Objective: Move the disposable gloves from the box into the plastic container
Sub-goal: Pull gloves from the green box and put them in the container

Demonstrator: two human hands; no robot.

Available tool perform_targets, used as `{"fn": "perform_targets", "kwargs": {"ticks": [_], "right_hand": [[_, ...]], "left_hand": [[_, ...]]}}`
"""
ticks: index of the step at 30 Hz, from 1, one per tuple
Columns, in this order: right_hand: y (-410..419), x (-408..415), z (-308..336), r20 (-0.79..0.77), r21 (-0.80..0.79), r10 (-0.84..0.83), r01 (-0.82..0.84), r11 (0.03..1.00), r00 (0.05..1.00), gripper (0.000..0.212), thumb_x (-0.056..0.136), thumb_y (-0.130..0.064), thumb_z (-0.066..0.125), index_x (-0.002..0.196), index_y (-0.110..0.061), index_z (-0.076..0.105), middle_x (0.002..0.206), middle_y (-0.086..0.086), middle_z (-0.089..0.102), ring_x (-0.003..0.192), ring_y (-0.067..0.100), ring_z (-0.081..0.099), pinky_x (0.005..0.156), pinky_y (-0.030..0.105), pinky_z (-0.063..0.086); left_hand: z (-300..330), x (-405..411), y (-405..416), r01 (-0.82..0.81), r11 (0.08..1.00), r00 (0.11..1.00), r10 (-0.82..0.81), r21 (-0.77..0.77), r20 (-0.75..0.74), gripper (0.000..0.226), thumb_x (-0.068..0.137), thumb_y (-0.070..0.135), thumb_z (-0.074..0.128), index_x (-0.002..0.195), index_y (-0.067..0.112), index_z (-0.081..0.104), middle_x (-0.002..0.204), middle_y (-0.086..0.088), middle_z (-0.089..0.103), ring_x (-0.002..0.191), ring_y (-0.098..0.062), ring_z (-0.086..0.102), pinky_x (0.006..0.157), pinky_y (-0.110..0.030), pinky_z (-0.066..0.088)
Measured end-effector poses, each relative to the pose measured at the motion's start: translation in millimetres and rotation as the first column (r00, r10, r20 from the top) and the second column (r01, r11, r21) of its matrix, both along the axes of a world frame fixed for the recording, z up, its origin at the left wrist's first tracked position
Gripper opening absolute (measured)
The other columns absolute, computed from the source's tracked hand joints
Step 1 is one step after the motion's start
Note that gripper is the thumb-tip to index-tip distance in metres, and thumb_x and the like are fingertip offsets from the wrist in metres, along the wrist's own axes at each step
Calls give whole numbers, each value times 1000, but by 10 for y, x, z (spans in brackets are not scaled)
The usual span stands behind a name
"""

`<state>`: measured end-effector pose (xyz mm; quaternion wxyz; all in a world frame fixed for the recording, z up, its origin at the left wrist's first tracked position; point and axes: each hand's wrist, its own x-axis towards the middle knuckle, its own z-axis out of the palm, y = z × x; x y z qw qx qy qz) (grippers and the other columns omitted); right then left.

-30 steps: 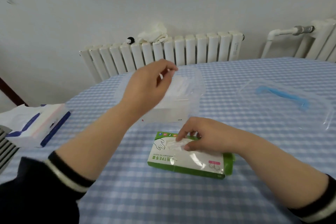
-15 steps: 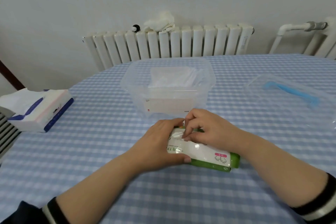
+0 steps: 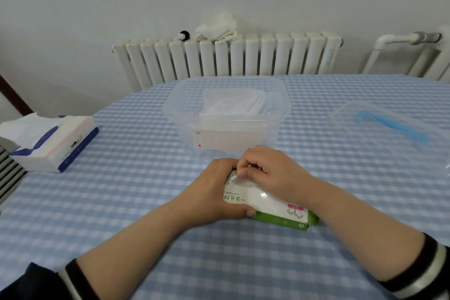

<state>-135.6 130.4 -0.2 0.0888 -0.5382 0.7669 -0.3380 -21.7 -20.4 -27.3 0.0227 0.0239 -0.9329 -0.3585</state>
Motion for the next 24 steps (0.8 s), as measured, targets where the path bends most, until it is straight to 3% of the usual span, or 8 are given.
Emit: {"fn": "perform_targets", "kwargs": {"ticks": [3,8,12,14,17,20,24], "right_hand": [[31,25,13,31,-16,-5,5,1000,1000,13,95,-22,58,82,-26,59,77,-21,56,85,-5,52,73,9,36],[70,60,8,-10,-68,-17,16,998,1000,17,96,-17,56,83,-27,57,78,-22,59,83,-1,55,72,10,39],[75,45,82,107,-84,-36,45,995,994,23,95,-21,58,81,-38,55,79,-24,62,83,-3,57,72,10,41],[103,-2,162,156,19,-12,9,1000,988,4,88,-39,64,87,-38,61,87,-24,62,87,-3,55,75,12,43],[144,-76,116,81,218,31,-48,975,996,28,78,-51,71,100,-33,69,103,-21,56,98,-4,48,85,15,41],[113,-28,24,1,34,28,-28,999,1000,18,87,-35,69,88,-19,75,93,-14,66,96,3,54,84,21,42],[105,40,-29,-52,-77,-7,3,997,999,22,91,-35,59,88,-22,75,80,-16,69,84,5,61,71,19,45]], "left_hand": [[-17,-29,-14,27,999,999,-28,-36,-24,70,67,52,84,124,39,47,122,29,43,120,5,37,100,-23,39],[-5,-32,-33,37,997,998,-40,-64,-43,66,68,50,83,120,48,43,122,36,39,121,11,32,101,-13,32],[-18,-22,-46,46,996,997,-51,-80,-58,71,68,52,83,127,41,46,125,32,40,122,10,32,99,-10,31],[-25,-23,-46,49,995,997,-54,-84,-59,71,67,55,83,126,41,46,125,29,42,122,7,33,100,-13,32],[-36,-19,-46,45,996,997,-49,-78,-57,71,66,55,83,125,37,49,126,25,45,122,6,34,101,-15,32],[-35,-9,-50,49,996,996,-55,-71,-72,71,65,57,83,125,40,48,126,27,44,123,6,36,101,-14,32],[-15,-2,-40,33,996,994,-41,-85,-99,67,64,54,84,118,48,45,121,36,41,121,9,34,99,-11,31]]}}
